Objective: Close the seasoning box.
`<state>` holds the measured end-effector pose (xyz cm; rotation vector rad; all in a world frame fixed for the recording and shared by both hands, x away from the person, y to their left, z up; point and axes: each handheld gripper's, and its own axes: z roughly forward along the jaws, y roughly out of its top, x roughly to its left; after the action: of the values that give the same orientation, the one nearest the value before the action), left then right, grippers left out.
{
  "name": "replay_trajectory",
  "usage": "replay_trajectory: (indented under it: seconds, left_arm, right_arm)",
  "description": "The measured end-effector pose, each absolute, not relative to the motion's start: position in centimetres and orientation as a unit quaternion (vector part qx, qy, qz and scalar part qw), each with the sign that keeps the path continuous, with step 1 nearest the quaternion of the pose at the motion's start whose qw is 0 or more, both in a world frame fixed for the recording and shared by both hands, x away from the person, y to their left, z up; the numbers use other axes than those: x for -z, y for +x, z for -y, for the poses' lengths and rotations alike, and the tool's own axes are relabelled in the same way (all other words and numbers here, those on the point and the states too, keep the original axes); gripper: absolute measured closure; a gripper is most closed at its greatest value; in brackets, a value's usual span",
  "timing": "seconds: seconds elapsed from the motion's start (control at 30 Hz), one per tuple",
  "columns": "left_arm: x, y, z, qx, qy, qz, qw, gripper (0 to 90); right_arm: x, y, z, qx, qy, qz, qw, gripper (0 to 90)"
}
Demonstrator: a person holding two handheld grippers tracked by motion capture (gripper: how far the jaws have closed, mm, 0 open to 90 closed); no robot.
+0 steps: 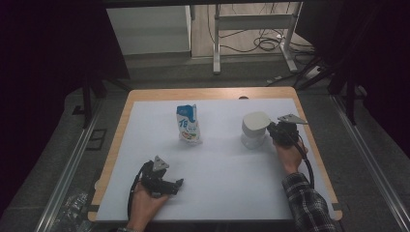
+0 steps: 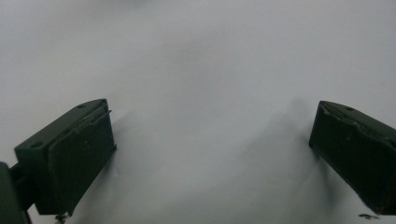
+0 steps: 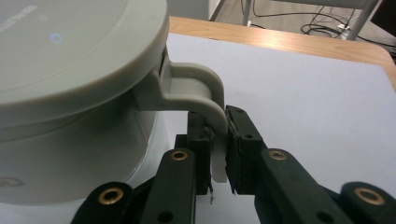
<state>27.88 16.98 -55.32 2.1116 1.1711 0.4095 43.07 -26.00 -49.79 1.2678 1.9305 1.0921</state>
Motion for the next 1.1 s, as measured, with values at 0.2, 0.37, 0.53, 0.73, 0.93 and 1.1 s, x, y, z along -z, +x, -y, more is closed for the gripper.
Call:
replay_trajectory:
  seconds: [0.2,0.37,0.53,0.73,0.93,1.1]
  left_arm:
    - [55.3,27.9,-17.0,-0.157,0.811,-0.45,0.34,0.2]
    - [55.3,27.9,-17.0,-0.157,0.811,-0.45,0.339,0.2]
    - [55.3,27.9,-17.0,-0.157,0.811,-0.45,0.34,0.2]
    - [55.3,27.9,-17.0,-0.157,0.811,-0.45,0.34,0.2]
    - [55.3,27.9,-17.0,-0.157,0.811,-0.45,0.339,0.2]
    - [55.3,27.9,-17.0,-0.158,0.811,-0.45,0.34,0.2]
  right_arm:
    - [49.0,42.2,25.7,-0.425,0.465,-0.726,0.277,80.0]
    - [48.2,41.0,25.4,-0.437,0.455,-0.729,0.266,80.0]
    - [47.6,39.5,25.1,-0.445,0.443,-0.734,0.257,80.0]
    - [47.4,37.5,24.9,-0.454,0.434,-0.739,0.244,80.0]
    - [47.5,35.6,24.5,-0.46,0.423,-0.747,0.227,80.0]
    - [47.6,34.1,24.3,-0.465,0.417,-0.751,0.214,79.9]
